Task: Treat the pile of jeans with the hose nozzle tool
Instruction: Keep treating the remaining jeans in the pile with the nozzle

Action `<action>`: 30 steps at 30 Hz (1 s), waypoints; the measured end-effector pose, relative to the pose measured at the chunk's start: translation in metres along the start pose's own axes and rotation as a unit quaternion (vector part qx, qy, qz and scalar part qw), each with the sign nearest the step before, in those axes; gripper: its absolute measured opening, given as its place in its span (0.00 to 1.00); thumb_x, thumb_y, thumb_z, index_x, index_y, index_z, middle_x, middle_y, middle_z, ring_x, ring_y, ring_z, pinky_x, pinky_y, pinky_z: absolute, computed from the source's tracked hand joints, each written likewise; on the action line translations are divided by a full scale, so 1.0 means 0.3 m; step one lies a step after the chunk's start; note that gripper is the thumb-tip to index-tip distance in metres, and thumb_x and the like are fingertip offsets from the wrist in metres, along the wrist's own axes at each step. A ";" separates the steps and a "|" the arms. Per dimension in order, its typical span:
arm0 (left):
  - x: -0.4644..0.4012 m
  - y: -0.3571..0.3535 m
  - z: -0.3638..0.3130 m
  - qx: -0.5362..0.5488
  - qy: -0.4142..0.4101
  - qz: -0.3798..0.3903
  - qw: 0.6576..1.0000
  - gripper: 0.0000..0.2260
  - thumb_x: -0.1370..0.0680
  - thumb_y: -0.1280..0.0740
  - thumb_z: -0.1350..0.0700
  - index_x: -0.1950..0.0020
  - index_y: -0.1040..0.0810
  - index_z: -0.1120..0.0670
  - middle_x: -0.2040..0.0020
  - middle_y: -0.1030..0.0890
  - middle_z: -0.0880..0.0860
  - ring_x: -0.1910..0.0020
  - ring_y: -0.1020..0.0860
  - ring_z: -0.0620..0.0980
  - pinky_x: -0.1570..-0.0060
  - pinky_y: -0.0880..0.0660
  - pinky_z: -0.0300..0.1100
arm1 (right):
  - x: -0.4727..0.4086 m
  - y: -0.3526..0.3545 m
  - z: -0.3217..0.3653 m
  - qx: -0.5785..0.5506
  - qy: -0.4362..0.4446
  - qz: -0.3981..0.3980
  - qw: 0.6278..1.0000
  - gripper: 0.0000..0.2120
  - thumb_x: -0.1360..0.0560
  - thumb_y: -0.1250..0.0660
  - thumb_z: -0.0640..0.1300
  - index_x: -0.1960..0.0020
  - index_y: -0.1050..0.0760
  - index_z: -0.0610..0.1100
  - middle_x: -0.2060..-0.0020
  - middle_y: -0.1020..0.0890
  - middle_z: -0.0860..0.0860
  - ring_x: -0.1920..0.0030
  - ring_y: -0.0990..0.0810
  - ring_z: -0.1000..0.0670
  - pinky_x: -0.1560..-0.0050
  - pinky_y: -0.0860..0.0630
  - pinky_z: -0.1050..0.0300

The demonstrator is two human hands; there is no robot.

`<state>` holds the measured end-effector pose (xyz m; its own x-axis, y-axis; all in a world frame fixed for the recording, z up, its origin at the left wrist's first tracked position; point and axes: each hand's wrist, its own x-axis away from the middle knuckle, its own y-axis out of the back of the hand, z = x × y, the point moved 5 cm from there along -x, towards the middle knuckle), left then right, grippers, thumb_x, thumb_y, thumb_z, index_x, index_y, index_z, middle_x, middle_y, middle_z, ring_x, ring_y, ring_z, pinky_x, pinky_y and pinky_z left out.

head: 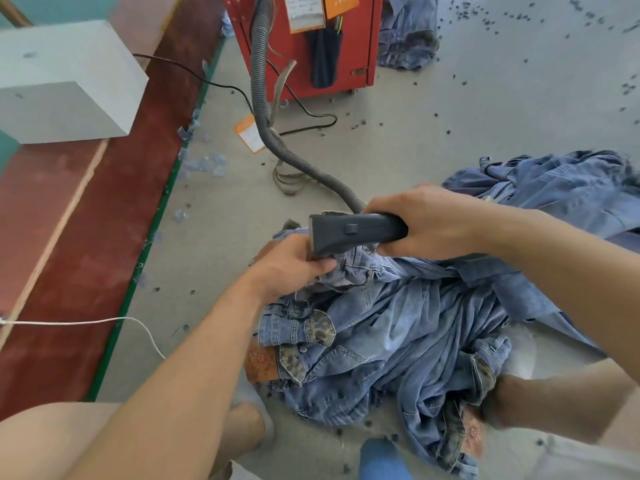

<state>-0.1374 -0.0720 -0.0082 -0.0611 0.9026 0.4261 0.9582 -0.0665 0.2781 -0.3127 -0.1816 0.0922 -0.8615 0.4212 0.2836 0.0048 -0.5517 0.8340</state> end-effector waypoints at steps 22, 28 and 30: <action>0.093 -0.041 -0.168 0.211 0.067 0.195 0.956 0.26 0.22 0.30 0.65 0.26 0.29 0.48 0.33 0.18 0.55 0.34 0.19 0.55 0.37 0.21 0.49 | 0.121 0.169 -0.110 -0.009 -0.075 -0.094 0.993 0.12 0.27 0.30 0.55 0.45 0.22 0.54 0.64 0.20 0.58 0.63 0.23 0.61 0.63 0.30 0.59; -0.054 -0.096 -0.023 0.137 0.084 -0.042 0.986 0.29 0.25 0.23 0.61 0.28 0.30 0.48 0.38 0.16 0.48 0.39 0.18 0.47 0.36 0.22 0.50 | 0.146 0.113 -0.116 0.006 -0.072 -0.055 0.996 0.10 0.24 0.29 0.50 0.43 0.22 0.56 0.62 0.19 0.58 0.60 0.20 0.56 0.55 0.22 0.51; -0.077 -0.114 0.071 0.117 0.148 -0.058 0.980 0.16 0.21 0.27 0.59 0.33 0.24 0.53 0.37 0.17 0.54 0.40 0.18 0.51 0.35 0.22 0.53 | 0.145 0.101 -0.121 0.017 -0.064 -0.049 0.997 0.10 0.24 0.29 0.49 0.44 0.22 0.56 0.66 0.21 0.59 0.62 0.21 0.59 0.58 0.23 0.54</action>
<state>-0.1628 -0.0815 -0.0460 -0.2195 0.7336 0.6432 0.9756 0.1602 0.1502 -0.3685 -0.2061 0.1128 -0.7864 0.5619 0.2568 -0.0563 -0.4791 0.8760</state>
